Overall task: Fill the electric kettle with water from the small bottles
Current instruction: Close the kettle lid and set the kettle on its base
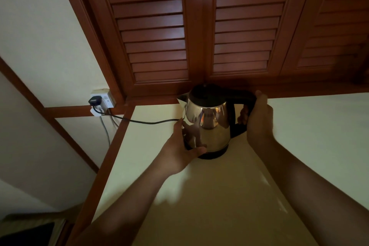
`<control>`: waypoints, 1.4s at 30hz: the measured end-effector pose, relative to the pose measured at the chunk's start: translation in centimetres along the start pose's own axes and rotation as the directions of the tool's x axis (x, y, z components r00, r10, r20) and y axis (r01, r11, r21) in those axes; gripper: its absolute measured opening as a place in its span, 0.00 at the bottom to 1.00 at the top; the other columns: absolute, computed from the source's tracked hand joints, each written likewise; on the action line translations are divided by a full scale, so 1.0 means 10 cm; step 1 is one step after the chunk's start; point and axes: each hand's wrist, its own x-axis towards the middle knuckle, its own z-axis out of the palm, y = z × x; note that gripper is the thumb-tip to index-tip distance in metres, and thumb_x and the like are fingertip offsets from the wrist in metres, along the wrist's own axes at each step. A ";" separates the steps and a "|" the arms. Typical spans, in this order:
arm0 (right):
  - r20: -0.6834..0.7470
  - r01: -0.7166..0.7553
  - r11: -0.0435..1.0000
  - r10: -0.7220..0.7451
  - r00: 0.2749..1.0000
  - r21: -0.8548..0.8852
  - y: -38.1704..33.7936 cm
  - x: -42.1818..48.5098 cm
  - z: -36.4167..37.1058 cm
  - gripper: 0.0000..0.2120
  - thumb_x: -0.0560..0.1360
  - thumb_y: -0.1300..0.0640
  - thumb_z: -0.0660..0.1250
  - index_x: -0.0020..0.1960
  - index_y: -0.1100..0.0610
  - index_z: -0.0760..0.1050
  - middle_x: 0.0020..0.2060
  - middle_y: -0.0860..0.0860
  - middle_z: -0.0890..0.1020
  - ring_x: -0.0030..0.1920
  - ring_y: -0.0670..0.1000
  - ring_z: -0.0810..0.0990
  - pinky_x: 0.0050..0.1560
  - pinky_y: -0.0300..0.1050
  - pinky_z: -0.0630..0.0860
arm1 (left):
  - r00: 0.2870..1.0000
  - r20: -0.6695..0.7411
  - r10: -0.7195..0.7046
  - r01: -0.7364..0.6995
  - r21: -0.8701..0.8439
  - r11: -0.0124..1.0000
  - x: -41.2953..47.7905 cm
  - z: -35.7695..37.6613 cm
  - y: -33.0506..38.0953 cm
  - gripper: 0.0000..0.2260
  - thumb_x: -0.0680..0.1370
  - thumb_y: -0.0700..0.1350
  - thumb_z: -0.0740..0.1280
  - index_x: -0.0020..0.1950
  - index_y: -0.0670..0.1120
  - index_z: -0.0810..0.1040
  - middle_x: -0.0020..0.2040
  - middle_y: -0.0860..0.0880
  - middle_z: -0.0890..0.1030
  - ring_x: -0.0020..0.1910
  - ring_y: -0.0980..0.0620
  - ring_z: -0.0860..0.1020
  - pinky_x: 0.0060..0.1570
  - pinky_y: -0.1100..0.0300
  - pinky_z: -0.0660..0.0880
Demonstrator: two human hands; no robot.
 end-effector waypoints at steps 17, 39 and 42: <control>-0.096 -0.116 0.992 0.110 0.989 -0.054 0.28 -0.74 -0.19 0.07 0.82 0.49 0.60 0.56 0.51 0.73 0.46 0.49 0.78 0.47 0.51 0.77 0.43 0.45 0.74 | 0.999 0.005 -0.043 0.043 -0.203 0.978 -0.05 -0.19 -0.08 0.46 0.71 0.55 0.81 0.81 0.55 0.57 0.71 0.55 0.76 0.70 0.56 0.75 0.65 0.57 0.78; 0.372 0.154 0.928 -0.017 0.928 -0.340 0.45 -1.14 0.03 0.31 0.79 0.64 0.65 0.69 0.30 0.69 0.71 0.40 0.73 0.70 0.44 0.73 0.70 0.58 0.72 | 0.973 -0.050 -0.225 0.198 -0.318 0.927 0.11 -0.17 -0.04 0.21 0.78 0.33 0.57 0.65 0.43 0.84 0.62 0.43 0.84 0.63 0.45 0.81 0.69 0.48 0.76; 0.293 0.065 0.936 0.041 0.955 -0.346 0.49 -1.11 0.03 0.33 0.79 0.64 0.67 0.70 0.30 0.68 0.72 0.42 0.69 0.68 0.46 0.74 0.66 0.58 0.75 | 0.976 -0.074 -0.205 0.175 -0.300 0.938 0.10 -0.13 -0.04 0.22 0.79 0.31 0.58 0.68 0.43 0.82 0.65 0.43 0.83 0.65 0.45 0.79 0.66 0.54 0.75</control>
